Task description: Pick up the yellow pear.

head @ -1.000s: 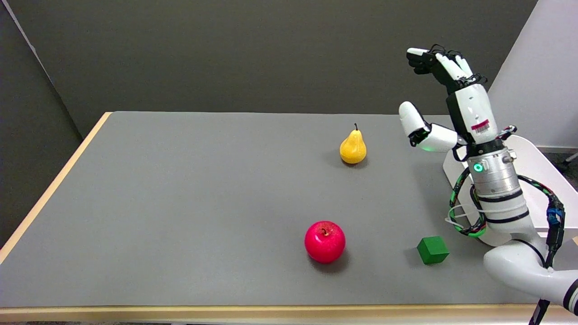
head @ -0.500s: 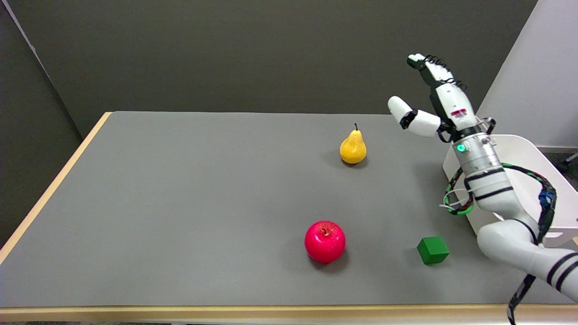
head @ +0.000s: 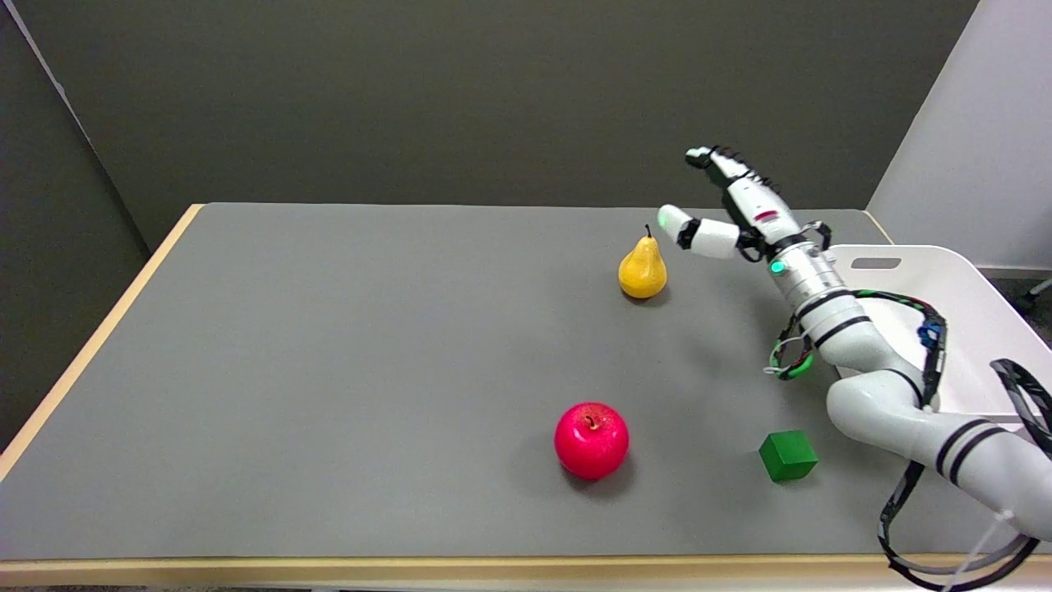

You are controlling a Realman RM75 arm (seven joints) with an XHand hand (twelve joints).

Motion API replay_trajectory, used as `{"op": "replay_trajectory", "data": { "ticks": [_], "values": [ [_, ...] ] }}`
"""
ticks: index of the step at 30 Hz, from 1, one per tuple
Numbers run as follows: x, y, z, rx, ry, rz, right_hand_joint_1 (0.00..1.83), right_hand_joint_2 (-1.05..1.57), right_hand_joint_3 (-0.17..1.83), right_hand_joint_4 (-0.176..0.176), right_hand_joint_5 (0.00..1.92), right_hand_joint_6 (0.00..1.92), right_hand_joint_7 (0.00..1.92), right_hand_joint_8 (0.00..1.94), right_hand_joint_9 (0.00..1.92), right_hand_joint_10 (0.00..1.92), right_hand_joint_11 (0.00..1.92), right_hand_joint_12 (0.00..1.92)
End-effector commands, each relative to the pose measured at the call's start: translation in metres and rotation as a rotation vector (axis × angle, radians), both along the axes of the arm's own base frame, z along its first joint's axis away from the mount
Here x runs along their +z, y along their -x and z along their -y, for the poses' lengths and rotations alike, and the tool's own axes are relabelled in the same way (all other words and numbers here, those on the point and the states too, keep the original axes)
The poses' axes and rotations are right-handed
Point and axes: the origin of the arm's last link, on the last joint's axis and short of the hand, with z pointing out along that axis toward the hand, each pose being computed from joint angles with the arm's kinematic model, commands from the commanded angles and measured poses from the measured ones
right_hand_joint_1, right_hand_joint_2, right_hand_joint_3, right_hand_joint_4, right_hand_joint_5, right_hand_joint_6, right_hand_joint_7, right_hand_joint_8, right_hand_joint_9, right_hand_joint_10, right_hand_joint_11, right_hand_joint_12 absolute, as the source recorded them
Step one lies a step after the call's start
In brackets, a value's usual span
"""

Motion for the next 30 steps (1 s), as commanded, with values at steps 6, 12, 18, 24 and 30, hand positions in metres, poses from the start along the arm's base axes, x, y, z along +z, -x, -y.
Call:
{"op": "replay_trajectory", "data": {
  "ticks": [6,12,18,24,30],
  "values": [
    [-0.025,0.038,0.024,-0.195,-0.049,-0.056,0.34,0.66,0.80,-0.131,0.11,0.34,0.12,0.27,0.00,0.60,0.00,0.92],
    [-0.035,0.037,0.022,-0.185,-0.076,-0.116,0.34,0.66,0.79,-0.135,0.11,0.34,0.12,0.27,0.00,0.61,0.00,0.93],
    [-0.041,0.038,0.021,-0.186,-0.091,-0.134,0.34,0.60,0.92,-0.136,0.09,0.41,0.10,0.34,0.00,0.62,0.00,0.97],
    [-0.050,0.046,0.021,-0.197,-0.105,-0.129,0.34,0.59,0.95,-0.136,0.09,0.42,0.10,0.36,0.00,0.64,0.00,0.99],
    [-0.052,0.051,0.024,-0.207,-0.101,-0.140,0.35,0.59,0.95,-0.133,0.09,0.43,0.10,0.37,0.01,0.66,0.00,1.01]
  ]
}}
